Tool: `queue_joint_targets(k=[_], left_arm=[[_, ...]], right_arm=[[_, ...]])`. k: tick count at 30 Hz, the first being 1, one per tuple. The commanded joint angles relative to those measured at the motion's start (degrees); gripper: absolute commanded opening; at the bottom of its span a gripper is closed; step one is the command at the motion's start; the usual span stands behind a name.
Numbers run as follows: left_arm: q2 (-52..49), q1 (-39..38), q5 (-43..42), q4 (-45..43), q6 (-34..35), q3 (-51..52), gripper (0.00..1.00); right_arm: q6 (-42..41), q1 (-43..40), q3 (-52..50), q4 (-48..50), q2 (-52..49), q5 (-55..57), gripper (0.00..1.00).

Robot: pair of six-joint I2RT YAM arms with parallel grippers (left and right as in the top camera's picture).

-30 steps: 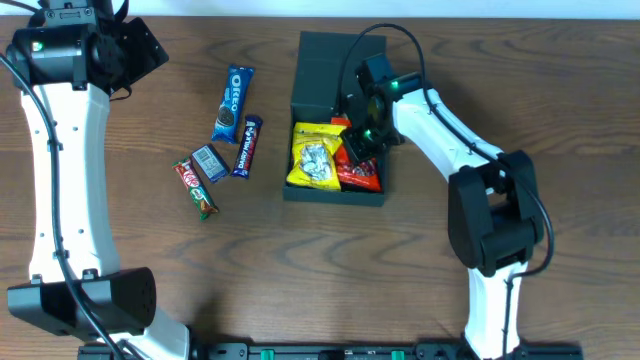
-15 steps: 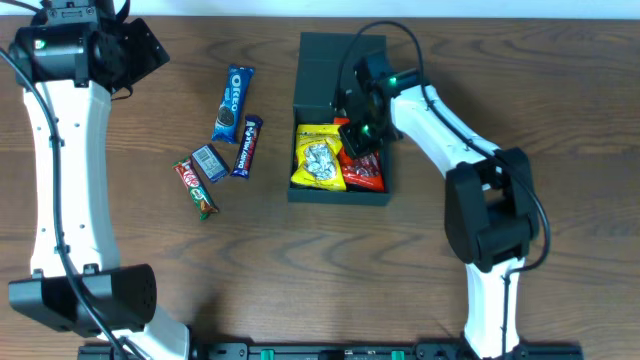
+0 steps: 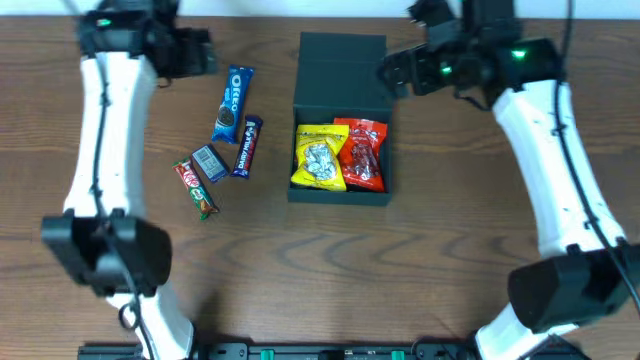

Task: Pack container
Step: 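Retract the right gripper up and right away from the box, then grasp the blue Oreo pack on the table with the left gripper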

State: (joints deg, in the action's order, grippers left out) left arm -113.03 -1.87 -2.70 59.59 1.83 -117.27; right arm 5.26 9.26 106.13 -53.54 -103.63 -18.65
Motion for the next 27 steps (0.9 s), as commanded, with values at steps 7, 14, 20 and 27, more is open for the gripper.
queue_joint_targets(k=[7, 14, 20, 27], left_arm=[[-13.1, -2.4, -1.5, -4.8, -16.9, 0.3, 0.95], [-19.0, -3.0, -3.1, -4.8, -21.2, 0.3, 0.95], [-22.0, -3.0, -3.1, -4.7, -21.1, 0.3, 0.95], [-25.0, -3.0, -3.1, -5.2, -21.1, 0.3, 0.96]], right_arm=[[1.5, -5.0, 0.3, -2.9, 1.4, -0.4, 0.99], [2.6, -4.9, 0.3, -4.0, 1.4, 0.0, 0.99], [2.6, -4.9, 0.3, -3.9, 1.4, 0.0, 0.99], [2.6, -4.9, 0.3, -3.9, 1.4, 0.0, 0.99]])
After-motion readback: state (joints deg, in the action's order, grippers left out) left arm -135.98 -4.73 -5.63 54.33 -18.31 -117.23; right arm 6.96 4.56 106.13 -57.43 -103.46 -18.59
